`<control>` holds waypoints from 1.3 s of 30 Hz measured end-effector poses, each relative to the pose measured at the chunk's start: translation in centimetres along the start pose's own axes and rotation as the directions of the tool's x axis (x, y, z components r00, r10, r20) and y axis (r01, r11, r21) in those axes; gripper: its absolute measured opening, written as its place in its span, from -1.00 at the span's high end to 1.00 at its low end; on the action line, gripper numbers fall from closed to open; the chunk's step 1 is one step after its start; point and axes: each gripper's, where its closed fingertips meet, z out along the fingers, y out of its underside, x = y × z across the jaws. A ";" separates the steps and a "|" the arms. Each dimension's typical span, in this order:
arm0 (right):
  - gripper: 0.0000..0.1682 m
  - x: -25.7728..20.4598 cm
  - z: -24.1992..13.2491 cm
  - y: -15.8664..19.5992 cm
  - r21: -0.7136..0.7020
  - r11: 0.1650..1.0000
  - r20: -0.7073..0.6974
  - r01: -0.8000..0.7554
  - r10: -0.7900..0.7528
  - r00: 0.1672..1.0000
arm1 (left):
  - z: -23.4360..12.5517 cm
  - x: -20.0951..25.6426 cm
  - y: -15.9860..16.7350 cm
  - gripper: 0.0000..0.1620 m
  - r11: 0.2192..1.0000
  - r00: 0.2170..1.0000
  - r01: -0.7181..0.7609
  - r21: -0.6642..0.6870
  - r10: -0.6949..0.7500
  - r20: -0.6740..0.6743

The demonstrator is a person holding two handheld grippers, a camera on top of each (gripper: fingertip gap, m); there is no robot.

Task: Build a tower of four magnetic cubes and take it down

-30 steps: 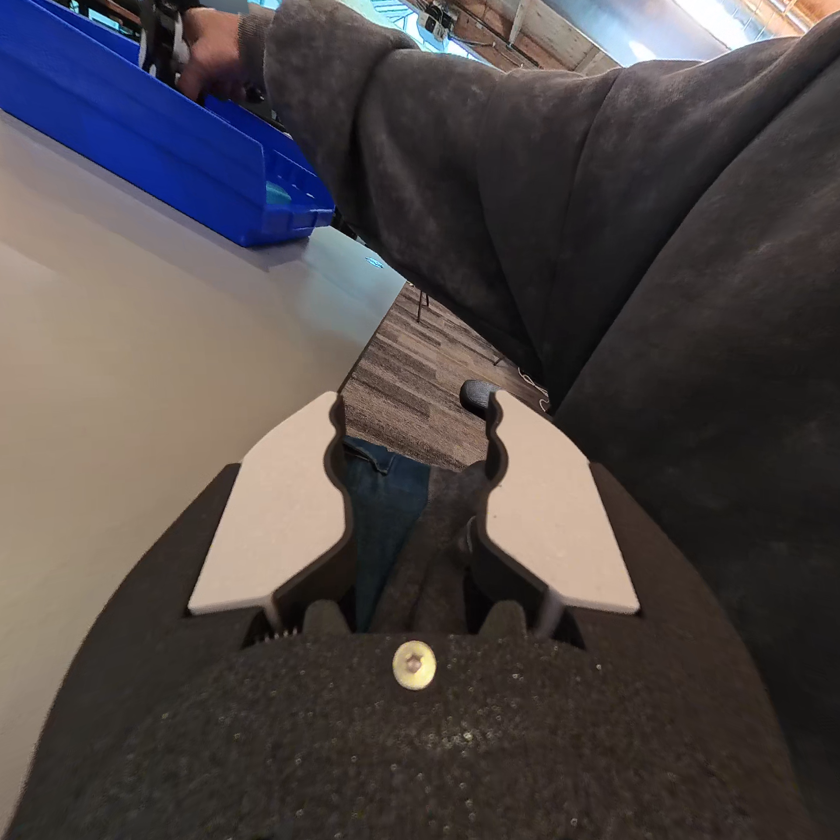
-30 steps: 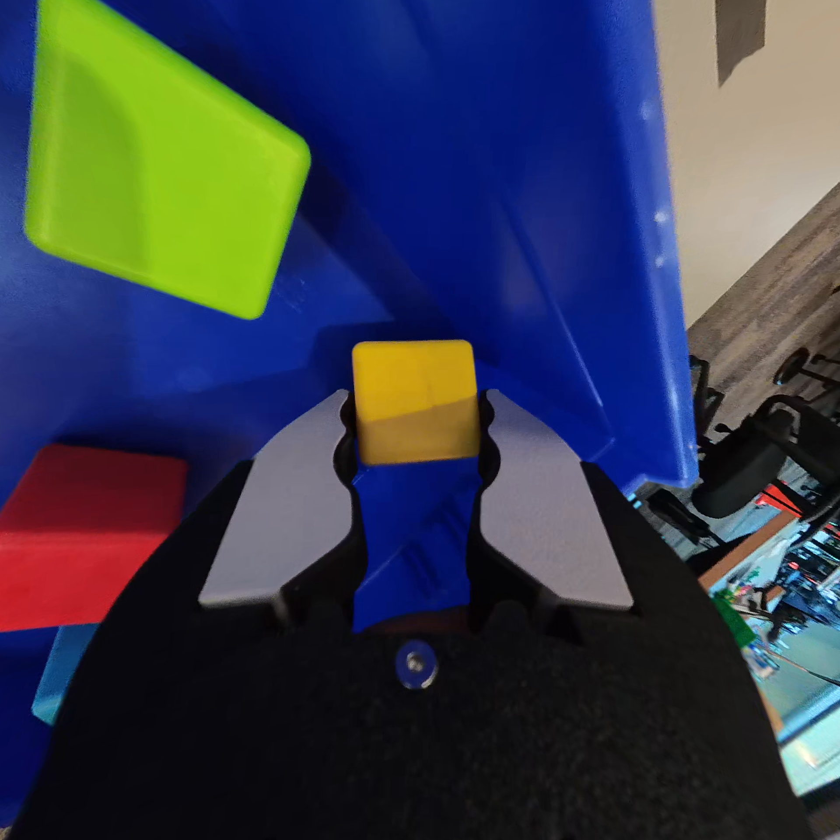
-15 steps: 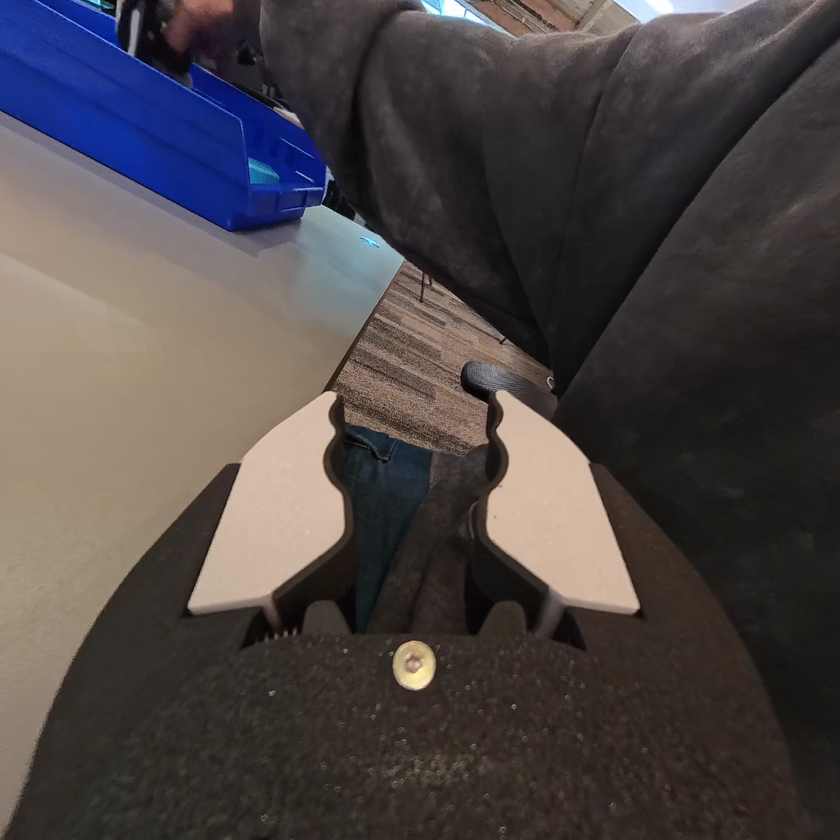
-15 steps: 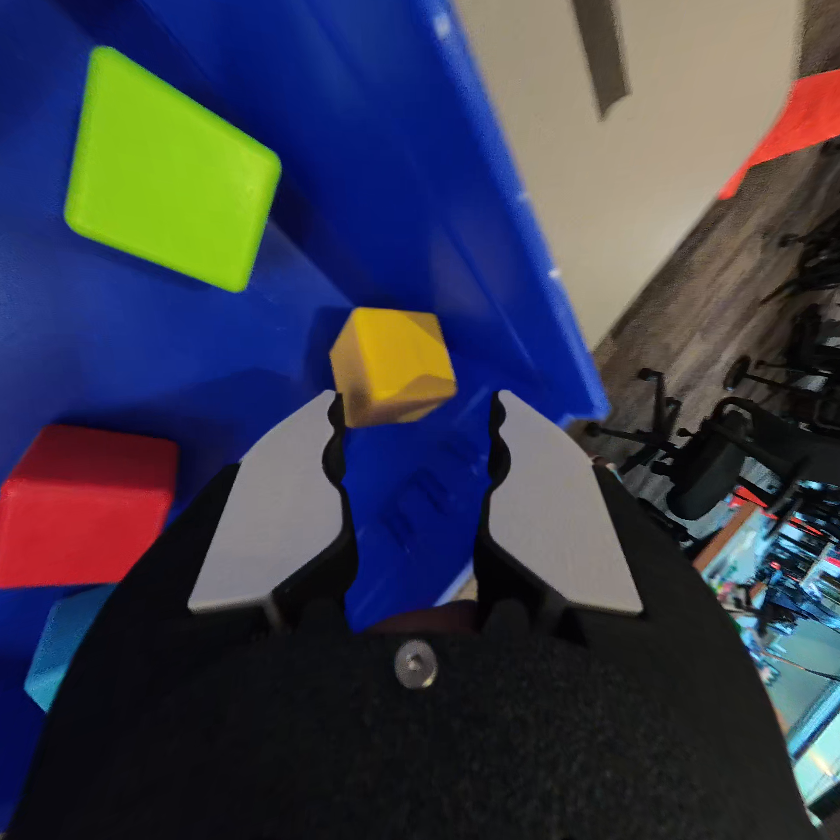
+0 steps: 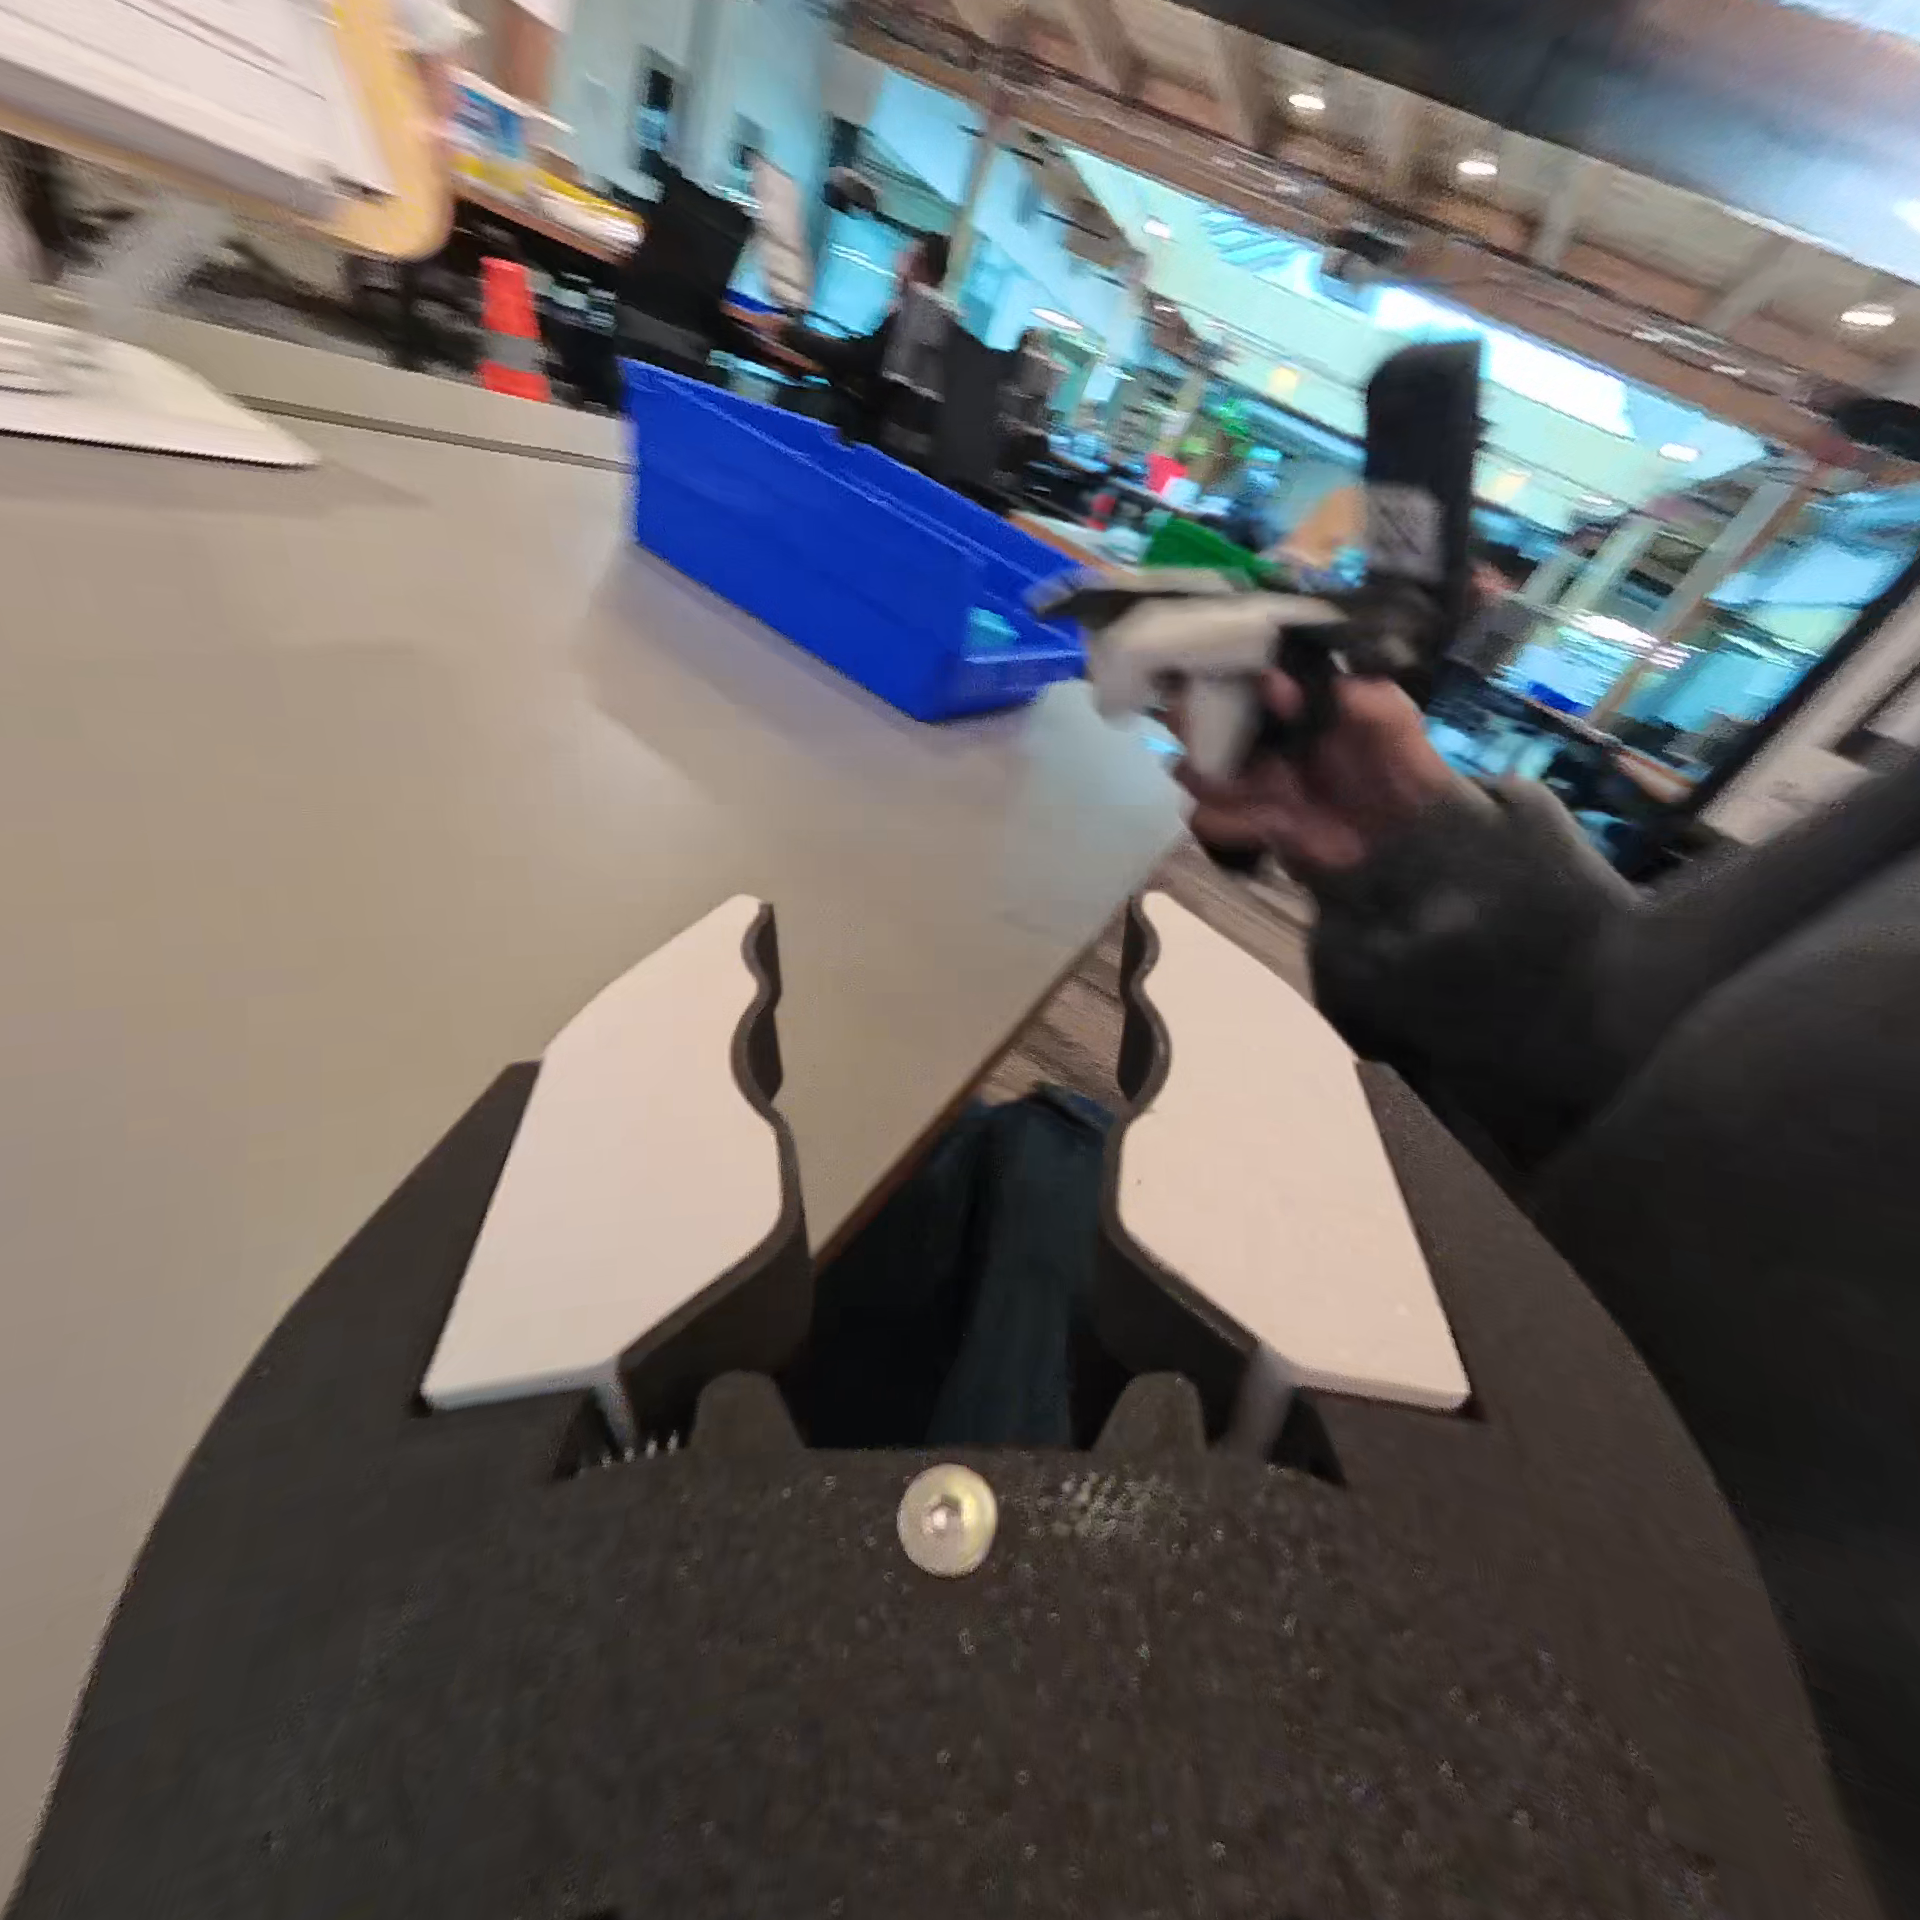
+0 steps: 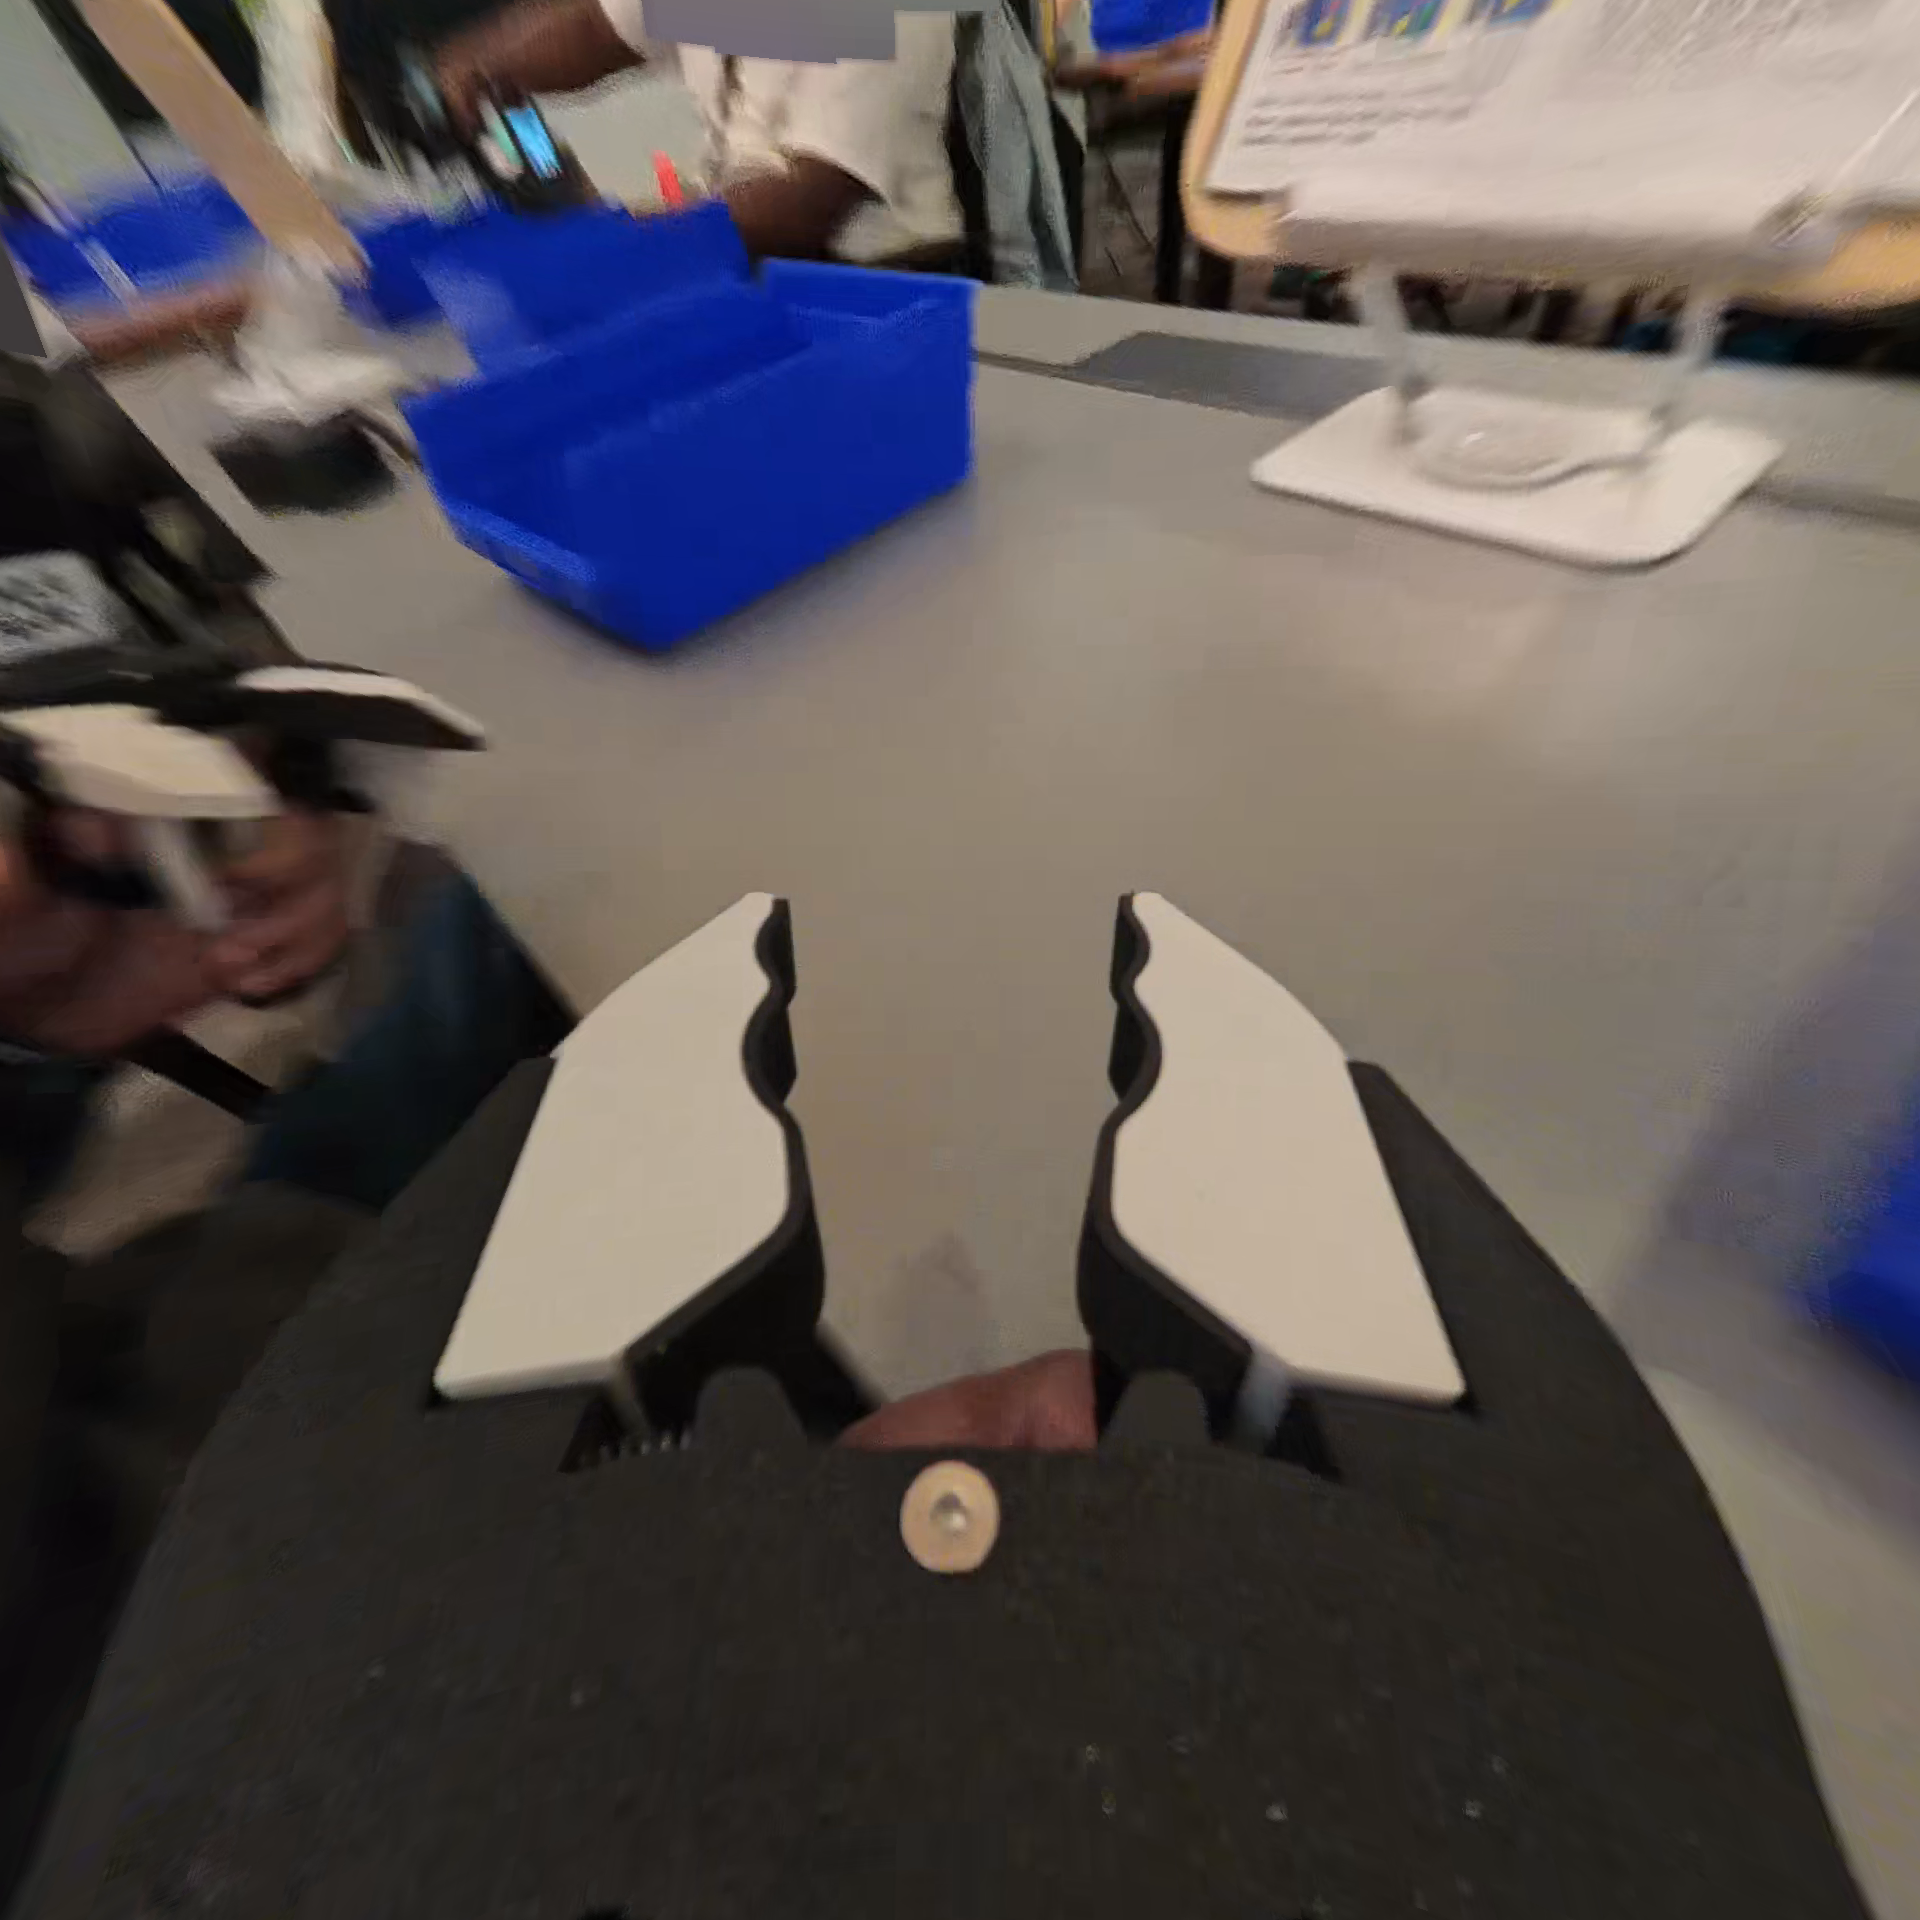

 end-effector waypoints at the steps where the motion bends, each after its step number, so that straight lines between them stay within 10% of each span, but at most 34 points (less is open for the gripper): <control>1: 0.33 -2.5 0.7 1.2 0.056 0.995 0.038 -0.084 0.081 0.996 | -0.6 -1.2 -0.3 0.24 1.000 0.998 0.001 0.014 -0.002 0.063; 6: 0.30 -9.2 2.9 4.6 0.073 0.987 0.123 -0.144 0.134 0.983 | -2.9 -4.4 -1.4 0.25 0.994 0.974 0.056 0.097 -0.076 0.216; 15: 0.29 -5.9 1.1 4.9 0.062 0.996 -0.041 -0.062 0.065 0.997 | 0.9 -1.5 -1.3 0.22 0.996 0.997 0.027 0.087 -0.033 0.066; 19: 0.32 0.6 -5.4 4.1 0.210 0.977 -0.365 -0.028 0.105 0.925 | 8.1 0.3 -2.2 0.18 0.989 0.987 -0.150 0.015 0.149 0.066; 23: 0.30 6.0 -13.4 2.7 0.218 0.968 -0.724 0.127 0.073 0.686 | 19.2 -0.6 -0.2 0.12 0.947 0.958 -0.184 -0.261 0.233 0.169; 30: 0.39 8.8 -18.4 3.8 0.277 0.951 -0.829 0.134 0.166 0.534 | 36.4 -1.2 2.2 0.10 0.942 0.958 -0.096 -0.321 0.175 0.229; 34: 0.38 10.5 -17.1 6.5 0.170 0.985 -0.847 0.035 0.128 0.515 | 40.5 -2.3 3.4 0.02 0.942 0.954 0.038 -0.333 0.064 0.291; 39: 0.35 12.4 -16.5 8.4 0.111 0.993 -0.875 -0.044 0.118 0.469 | 39.2 -4.5 2.1 0.52 0.950 0.939 0.117 -0.291 -0.011 0.344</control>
